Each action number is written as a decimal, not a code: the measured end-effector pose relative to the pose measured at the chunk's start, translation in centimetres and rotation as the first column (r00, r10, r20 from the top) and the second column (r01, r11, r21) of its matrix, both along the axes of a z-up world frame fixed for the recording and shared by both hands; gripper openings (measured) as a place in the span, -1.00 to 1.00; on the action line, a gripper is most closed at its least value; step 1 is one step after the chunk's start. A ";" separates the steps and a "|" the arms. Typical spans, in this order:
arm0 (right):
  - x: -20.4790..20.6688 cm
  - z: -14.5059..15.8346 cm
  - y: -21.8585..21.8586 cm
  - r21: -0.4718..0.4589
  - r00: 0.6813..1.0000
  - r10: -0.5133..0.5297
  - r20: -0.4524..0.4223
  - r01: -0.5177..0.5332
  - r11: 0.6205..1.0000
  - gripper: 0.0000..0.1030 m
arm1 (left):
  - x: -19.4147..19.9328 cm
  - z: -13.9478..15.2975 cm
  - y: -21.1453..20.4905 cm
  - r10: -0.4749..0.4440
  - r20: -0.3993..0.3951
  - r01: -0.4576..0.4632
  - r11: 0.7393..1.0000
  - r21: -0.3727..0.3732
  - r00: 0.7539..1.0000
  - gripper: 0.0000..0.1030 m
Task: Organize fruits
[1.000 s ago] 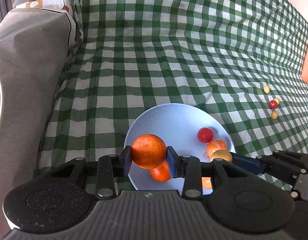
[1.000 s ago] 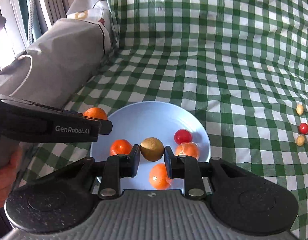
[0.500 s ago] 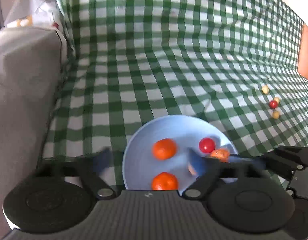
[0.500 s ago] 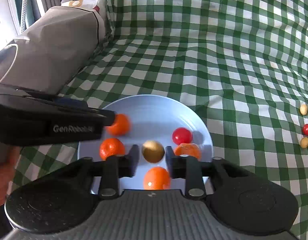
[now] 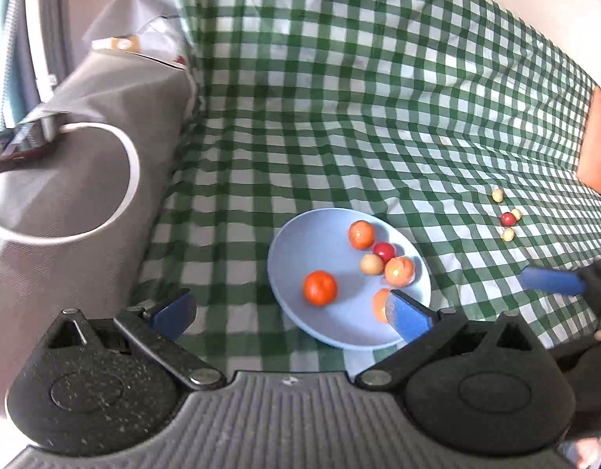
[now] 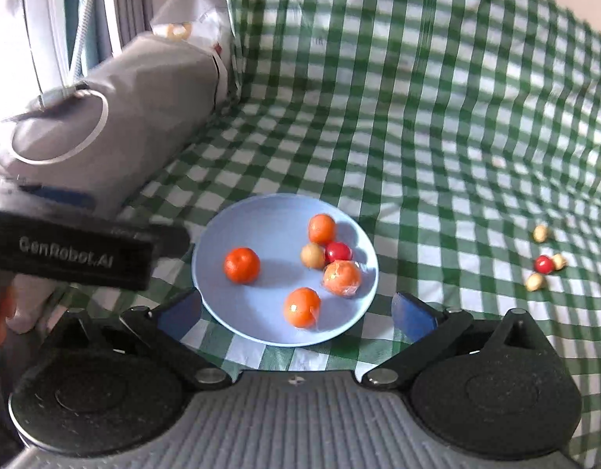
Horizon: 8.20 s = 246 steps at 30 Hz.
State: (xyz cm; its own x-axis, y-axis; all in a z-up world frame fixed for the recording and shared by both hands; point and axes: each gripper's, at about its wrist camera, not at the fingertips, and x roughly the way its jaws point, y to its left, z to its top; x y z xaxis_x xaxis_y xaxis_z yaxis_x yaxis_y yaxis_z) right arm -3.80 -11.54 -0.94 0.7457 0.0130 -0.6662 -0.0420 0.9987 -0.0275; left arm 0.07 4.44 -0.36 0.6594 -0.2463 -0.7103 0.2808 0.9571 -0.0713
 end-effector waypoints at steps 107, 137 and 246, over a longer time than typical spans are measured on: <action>5.4 -10.8 -40.0 0.127 0.783 -0.621 0.010 0.615 0.778 0.99 | 10.2 -7.6 -35.9 -0.401 -0.138 0.407 0.913 0.017 0.906 1.00; 12.2 -13.4 -40.7 0.016 0.924 -0.367 0.107 0.367 0.930 -0.46 | 10.4 -10.7 -41.2 -0.583 -0.068 0.587 0.804 0.091 0.809 -0.48; 8.4 -8.5 -4.6 0.140 0.999 0.019 -0.034 -0.014 0.990 -0.45 | 14.0 -8.7 -8.5 -0.090 -0.182 0.108 0.990 0.095 0.979 -0.30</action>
State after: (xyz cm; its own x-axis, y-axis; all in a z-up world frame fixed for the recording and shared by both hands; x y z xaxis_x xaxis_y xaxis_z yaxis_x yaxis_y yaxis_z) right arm 4.57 -16.15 -9.42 0.7210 0.1194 -0.6826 -0.0567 0.9919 0.1136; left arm 14.02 -4.02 -9.05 0.4969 -0.2231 -0.8387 0.3663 0.9300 -0.0304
